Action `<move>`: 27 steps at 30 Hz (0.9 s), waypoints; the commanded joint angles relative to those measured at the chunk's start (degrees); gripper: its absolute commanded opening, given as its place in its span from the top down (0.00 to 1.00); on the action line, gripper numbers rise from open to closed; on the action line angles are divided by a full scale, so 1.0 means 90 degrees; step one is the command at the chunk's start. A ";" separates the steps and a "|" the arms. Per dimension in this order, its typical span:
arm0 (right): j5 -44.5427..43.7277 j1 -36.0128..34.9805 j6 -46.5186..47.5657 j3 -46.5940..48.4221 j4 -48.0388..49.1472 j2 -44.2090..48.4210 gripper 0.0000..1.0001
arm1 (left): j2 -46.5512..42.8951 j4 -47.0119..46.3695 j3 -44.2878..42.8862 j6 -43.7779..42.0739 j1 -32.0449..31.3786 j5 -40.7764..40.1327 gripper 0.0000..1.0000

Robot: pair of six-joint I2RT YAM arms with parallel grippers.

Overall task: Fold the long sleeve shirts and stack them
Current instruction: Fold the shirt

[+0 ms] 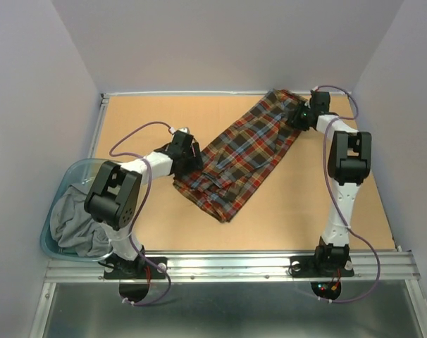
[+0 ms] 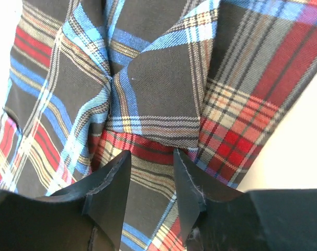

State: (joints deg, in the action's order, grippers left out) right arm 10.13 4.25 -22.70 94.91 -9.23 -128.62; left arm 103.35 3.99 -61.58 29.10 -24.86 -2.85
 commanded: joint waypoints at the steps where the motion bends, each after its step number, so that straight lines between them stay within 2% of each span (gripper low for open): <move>1: 0.0222 -0.0413 0.0705 0.1393 -0.0897 -0.0903 0.55 | -0.0738 0.0905 0.1333 0.0711 -0.0508 0.0922 0.24; 3: 0.0193 -0.0463 0.0754 0.1669 -0.0937 -0.1050 0.53 | -0.1042 0.0856 0.1539 0.0877 -0.0994 0.0932 0.22; 6: 0.0183 -0.0599 0.0725 0.1954 -0.0956 -0.0983 0.50 | -0.1609 0.0787 0.1520 0.1170 -0.1338 0.0942 0.21; 9: 0.0134 -0.0648 0.0706 0.1799 -0.0956 -0.0584 0.41 | -0.2146 0.0777 0.1530 0.1414 -0.1661 0.0845 0.21; 11: 0.0095 -0.0706 0.0676 0.1467 -0.0966 0.0031 0.37 | -0.2536 0.0923 0.1588 0.1541 -0.1642 0.0612 0.21; 14: -0.0118 -0.0872 0.0637 0.0511 -0.0966 0.1102 0.36 | -0.2869 0.1352 0.1550 0.1464 -0.1632 -0.0080 0.21; 16: -0.0343 -0.0999 0.0491 -0.0426 -0.0966 0.1739 0.34 | -0.2948 0.1461 0.1530 0.1230 -0.1603 -0.0239 0.21; 20: -0.0384 -0.1418 -0.0015 -0.2086 -0.1054 0.3523 0.34 | -0.2997 0.1598 0.1685 0.0878 -0.1389 -0.0181 0.22; 23: -0.0442 -0.1750 -0.0183 -0.3083 -0.1268 0.4230 0.35 | -0.3055 0.1452 0.1910 0.0702 -0.1222 -0.0132 0.23; 27: -0.0608 -0.2715 -0.0572 -0.4097 -0.1425 0.4944 0.37 | -0.2978 0.1091 0.2330 0.0614 -0.0949 0.0209 0.28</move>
State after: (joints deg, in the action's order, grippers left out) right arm 6.76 -14.55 -23.75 65.65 -19.31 -85.47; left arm 77.08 15.00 -43.22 36.88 -34.85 -1.98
